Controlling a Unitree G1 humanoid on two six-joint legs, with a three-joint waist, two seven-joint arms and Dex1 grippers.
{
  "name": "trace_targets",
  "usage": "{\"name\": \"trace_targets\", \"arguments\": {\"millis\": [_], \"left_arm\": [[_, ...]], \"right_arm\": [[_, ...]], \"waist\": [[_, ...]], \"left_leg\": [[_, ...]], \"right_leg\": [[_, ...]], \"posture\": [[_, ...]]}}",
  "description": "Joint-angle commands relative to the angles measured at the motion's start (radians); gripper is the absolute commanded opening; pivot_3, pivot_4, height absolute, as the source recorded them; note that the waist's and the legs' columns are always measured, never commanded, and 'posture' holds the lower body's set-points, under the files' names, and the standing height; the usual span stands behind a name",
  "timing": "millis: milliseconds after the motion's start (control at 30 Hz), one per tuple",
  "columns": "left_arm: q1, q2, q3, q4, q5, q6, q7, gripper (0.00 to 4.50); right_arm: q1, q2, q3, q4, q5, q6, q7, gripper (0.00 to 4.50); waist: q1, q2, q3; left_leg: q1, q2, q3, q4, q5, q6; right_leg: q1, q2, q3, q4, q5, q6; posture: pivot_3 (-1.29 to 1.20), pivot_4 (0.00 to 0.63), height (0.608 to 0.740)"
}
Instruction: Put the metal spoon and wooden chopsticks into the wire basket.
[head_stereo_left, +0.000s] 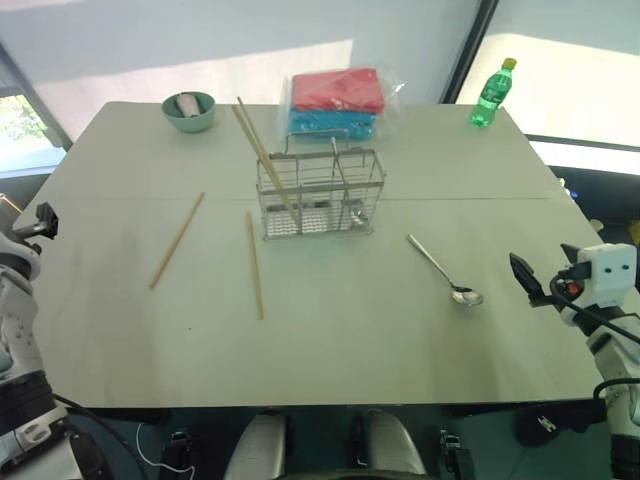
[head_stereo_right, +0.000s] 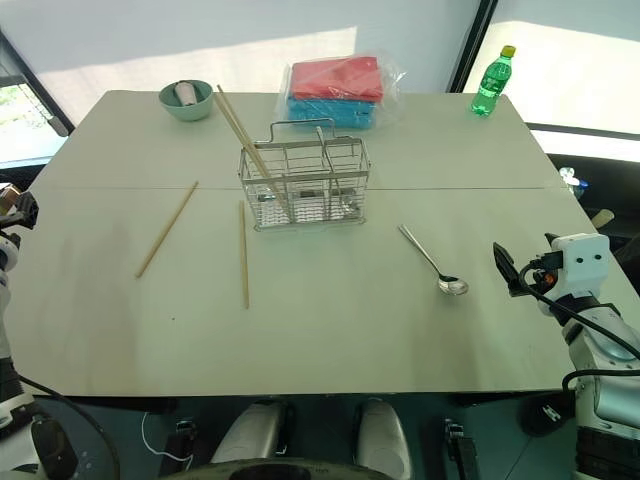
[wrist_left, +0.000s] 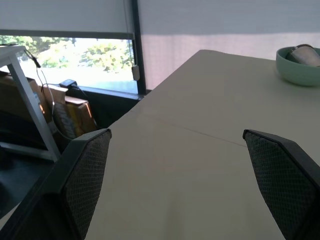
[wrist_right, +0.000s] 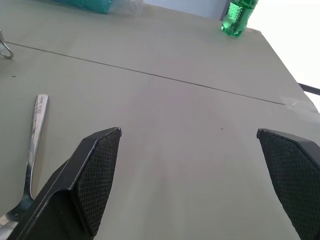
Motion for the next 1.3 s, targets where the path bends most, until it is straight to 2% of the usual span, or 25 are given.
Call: {"name": "trace_targets", "arguments": {"millis": [33, 533, 733, 867, 1033, 1100, 1167, 1300], "left_arm": [[-0.008, 0.014, 0.0, -0.035, 0.001, -0.015, -0.006, 4.46], [-0.02, 0.013, -0.006, -0.05, -0.006, -0.007, -0.012, 4.46], [-0.01, 0.038, -0.036, -0.137, -0.065, 0.059, -0.092, 4.46], [-0.027, 0.083, -0.083, -0.238, -0.202, 0.178, -0.238, 4.46], [-0.034, 0.237, -0.216, -0.401, -0.414, 0.289, -0.578, 4.46], [-0.042, 0.303, -0.279, -0.456, -0.478, 0.308, -0.712, 4.46], [-0.072, 0.34, -0.349, -0.473, -0.508, 0.32, -0.791, 4.46], [-0.128, 0.353, -0.48, -0.46, -0.486, 0.293, -0.895, 4.46]], "right_arm": [[-0.001, -0.001, -0.022, -0.051, 0.017, -0.006, 0.0, 4.5], [-0.036, -0.03, 0.005, -0.048, 0.007, 0.004, 0.019, 4.5], [-0.101, -0.073, 0.02, -0.054, 0.01, 0.045, 0.046, 4.5], [-0.149, -0.137, 0.078, -0.094, 0.017, 0.122, 0.101, 4.5], [-0.256, -0.208, 0.228, -0.096, 0.013, 0.247, 0.191, 4.5], [-0.28, -0.222, 0.282, -0.117, 0.043, 0.273, 0.273, 4.5], [-0.291, -0.236, 0.331, -0.108, 0.026, 0.205, 0.356, 4.5], [-0.347, -0.246, 0.405, 0.006, -0.034, 0.131, 0.429, 4.5]], "waist": [[0.0, 0.0, 0.0], [-0.001, 0.0, 0.0], [0.0, 0.0, 0.0], [-0.001, 0.0, 0.0], [-0.003, 0.001, 0.001], [-0.004, 0.002, 0.001], [-0.003, 0.004, 0.002], [-0.002, 0.007, 0.004]], "left_leg": [[0.0, 0.0, 0.0, 0.0, 0.0, 0.0], [0.0, 0.0, 0.0, 0.0, 0.0, 0.0], [0.0, 0.0, 0.0, 0.0, 0.0, 0.0], [0.0, 0.0, 0.0, 0.0, 0.0, 0.0], [0.0, 0.0, 0.0, 0.001, 0.0, 0.0], [-0.001, 0.0, 0.0, 0.0, 0.0, 0.0], [0.0, 0.0, 0.001, -0.001, 0.0, 0.001], [0.0, 0.0, 0.001, 0.0, 0.0, 0.001]], "right_leg": [[0.0, 0.0, 0.0, 0.0, 0.0, 0.0], [0.0, 0.0, 0.0, 0.0, 0.0, 0.0], [0.0, 0.0, 0.0, 0.0, 0.0, 0.0], [0.0, 0.0, 0.0, 0.0, 0.0, 0.0], [0.0, 0.0, 0.0, -0.001, -0.001, -0.002], [-0.001, 0.0, 0.0, -0.001, -0.002, -0.003], [-0.001, 0.0, 0.0, -0.001, -0.002, -0.004], [0.0, 0.001, 0.0, -0.001, -0.002, -0.004]], "posture": [[0.0, 0.15, 0.667], [0.0, 0.15, 0.667], [0.0, 0.15, 0.667], [0.0, 0.15, 0.667], [0.0, 0.15, 0.667], [0.0, 0.15, 0.667], [0.0, 0.15, 0.667], [0.0, 0.15, 0.667]]}}
